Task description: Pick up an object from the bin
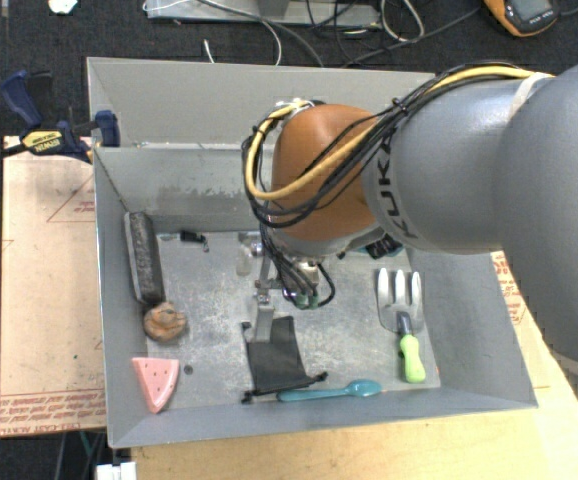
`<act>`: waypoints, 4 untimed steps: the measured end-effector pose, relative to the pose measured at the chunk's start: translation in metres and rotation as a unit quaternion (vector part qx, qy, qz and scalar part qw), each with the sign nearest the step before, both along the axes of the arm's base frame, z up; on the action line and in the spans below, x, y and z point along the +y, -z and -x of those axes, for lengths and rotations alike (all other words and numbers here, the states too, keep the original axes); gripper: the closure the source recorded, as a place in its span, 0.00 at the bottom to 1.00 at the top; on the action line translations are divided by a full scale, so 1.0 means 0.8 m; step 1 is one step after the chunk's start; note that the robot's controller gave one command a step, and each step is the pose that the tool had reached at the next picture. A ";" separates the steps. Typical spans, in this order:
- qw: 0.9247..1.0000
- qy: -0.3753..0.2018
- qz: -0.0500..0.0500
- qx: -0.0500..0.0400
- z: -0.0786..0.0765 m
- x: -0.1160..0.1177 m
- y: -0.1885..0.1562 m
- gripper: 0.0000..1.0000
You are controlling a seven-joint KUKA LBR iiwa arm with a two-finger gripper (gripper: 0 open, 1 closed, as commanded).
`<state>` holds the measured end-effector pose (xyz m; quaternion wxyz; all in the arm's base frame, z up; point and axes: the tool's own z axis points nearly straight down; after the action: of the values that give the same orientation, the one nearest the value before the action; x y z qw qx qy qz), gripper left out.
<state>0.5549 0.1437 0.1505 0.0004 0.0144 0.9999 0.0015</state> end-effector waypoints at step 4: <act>0.998 -0.065 0.000 0.001 0.054 -0.036 0.053 0.00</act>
Offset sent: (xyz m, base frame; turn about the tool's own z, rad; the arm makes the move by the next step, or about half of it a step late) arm -0.0660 -0.0716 -0.0414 -0.0178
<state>0.5121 0.1152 0.1079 -0.0002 -0.0503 0.9987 0.0014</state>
